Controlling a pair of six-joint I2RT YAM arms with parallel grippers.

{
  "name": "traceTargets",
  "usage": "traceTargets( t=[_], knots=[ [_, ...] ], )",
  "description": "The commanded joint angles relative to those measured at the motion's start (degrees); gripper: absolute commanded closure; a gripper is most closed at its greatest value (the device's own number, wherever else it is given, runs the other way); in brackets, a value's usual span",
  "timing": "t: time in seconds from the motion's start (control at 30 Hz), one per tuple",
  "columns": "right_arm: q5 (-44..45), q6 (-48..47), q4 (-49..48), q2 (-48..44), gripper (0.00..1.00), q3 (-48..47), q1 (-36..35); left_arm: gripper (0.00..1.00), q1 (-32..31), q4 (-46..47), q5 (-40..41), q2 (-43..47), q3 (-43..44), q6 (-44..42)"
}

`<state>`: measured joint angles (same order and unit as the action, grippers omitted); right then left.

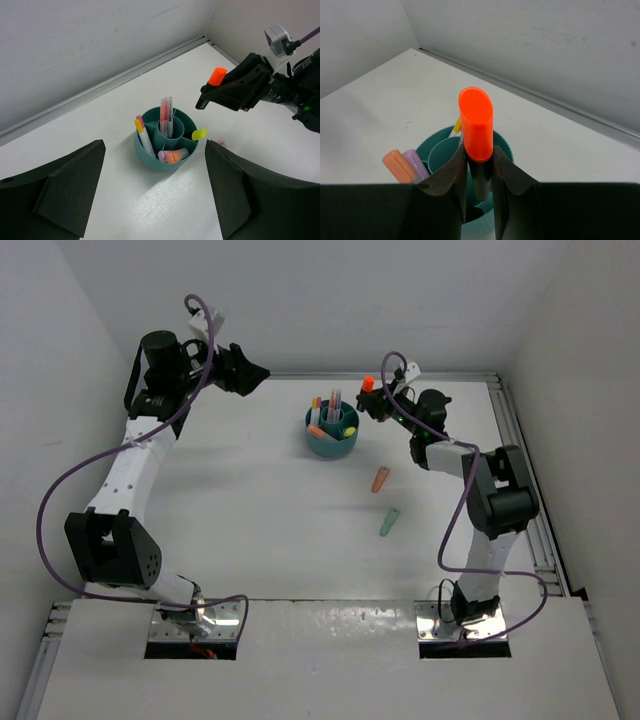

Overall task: Sort the stationery into containers
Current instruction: Place the stationery in the storage box.

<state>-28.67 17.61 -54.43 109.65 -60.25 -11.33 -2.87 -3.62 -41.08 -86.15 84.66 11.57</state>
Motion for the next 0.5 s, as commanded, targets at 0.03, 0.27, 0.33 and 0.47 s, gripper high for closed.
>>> traceTargets(
  t=[0.03, 0.27, 0.33, 0.47],
  knots=[
    [0.71, 0.5, -5.33, 2.23, 1.0, -2.59, -1.41, 0.13, 0.68, -1.48, 1.97, 0.63, 1.65, -2.34],
    [1.42, -0.82, -6.03, 6.1, 1.0, -4.43, -2.99, 0.13, 1.2, -2.8, 2.41, 0.72, 1.65, -3.31],
    [1.51, -1.69, -6.21, 6.89, 1.0, -4.79, -3.26, 0.13, 1.29, -2.89, 2.32, 0.72, 1.65, -3.31],
    [1.42, -3.36, -6.65, 8.3, 1.0, -5.05, -3.52, 0.13, 1.55, -2.97, 2.06, 0.63, 1.73, -3.31]
  ],
)
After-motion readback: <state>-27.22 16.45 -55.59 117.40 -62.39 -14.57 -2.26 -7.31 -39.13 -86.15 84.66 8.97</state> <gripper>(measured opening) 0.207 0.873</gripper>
